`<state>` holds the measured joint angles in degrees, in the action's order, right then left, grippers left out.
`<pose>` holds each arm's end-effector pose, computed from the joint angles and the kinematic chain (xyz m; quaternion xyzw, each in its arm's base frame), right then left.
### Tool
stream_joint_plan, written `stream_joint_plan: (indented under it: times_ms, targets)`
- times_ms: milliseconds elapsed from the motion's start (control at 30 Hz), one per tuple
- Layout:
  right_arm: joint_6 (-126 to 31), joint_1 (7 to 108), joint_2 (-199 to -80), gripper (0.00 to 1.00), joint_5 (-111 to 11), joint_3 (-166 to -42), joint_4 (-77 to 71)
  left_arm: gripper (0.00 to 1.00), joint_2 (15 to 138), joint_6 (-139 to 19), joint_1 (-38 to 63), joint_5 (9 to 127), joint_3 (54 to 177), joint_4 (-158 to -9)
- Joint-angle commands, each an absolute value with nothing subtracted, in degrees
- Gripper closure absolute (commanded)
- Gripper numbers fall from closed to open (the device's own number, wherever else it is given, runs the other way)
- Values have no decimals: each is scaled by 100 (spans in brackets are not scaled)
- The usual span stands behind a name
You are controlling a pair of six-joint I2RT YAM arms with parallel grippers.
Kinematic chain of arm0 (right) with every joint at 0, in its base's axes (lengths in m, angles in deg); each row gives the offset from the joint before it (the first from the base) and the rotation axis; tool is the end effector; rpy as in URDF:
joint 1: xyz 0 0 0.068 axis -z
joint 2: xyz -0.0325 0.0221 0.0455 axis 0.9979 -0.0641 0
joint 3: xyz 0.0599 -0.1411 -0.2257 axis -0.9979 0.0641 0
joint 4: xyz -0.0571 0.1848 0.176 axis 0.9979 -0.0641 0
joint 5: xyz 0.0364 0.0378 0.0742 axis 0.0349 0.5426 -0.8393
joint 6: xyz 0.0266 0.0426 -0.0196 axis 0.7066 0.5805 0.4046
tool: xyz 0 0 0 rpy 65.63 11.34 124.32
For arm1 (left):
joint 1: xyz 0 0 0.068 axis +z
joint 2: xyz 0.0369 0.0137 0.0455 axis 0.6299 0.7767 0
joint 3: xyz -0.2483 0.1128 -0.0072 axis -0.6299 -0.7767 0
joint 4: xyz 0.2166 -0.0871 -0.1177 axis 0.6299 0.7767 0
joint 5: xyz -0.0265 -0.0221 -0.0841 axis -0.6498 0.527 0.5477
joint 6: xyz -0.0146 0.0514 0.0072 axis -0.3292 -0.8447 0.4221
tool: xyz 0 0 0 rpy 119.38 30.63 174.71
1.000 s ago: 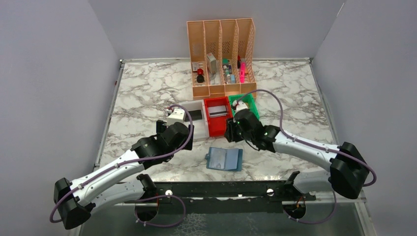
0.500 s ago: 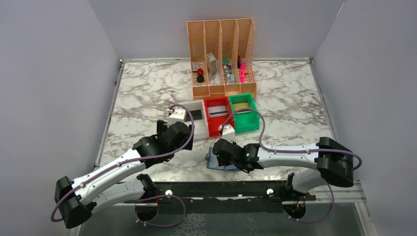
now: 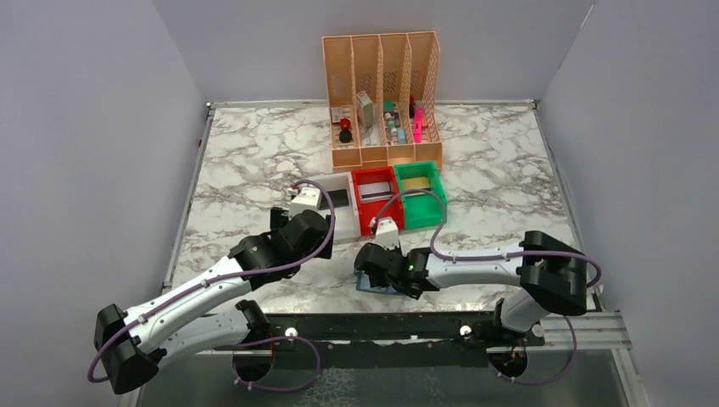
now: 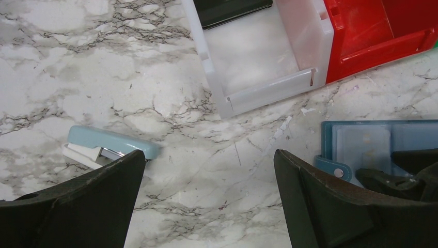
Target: Take the credit cards out of the card holder
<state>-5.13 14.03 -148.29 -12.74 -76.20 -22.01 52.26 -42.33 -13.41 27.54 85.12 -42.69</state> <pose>0.1053 0.2725 0.1676 -0.1274 0.9307 0.0906 0.3306 0.1212 -0.1265 0.2630 0.0839 0.8977 -0.0308 0.4315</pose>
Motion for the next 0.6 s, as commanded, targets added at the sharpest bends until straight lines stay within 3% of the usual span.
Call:
stream_joint_plan:
  times_ms: [0,267,467,567]
  targets:
    - [-418,1368,-15026,49,-1084,-7814,-2195,1,5214,-4298,-1300,2789,8657,-4287]
    - [-206,1357,-15535,53,-1009,-7956,-2425,1,5208,-4301,-1299,2802,8648,-4287]
    - [-67,1338,-15555,73,-894,-7837,-2479,1,5254,-4300,-1299,2824,8656,-4287]
    - [-71,1339,-15505,79,-877,-7783,-2427,1,5279,-4304,-1299,2840,8656,-4287]
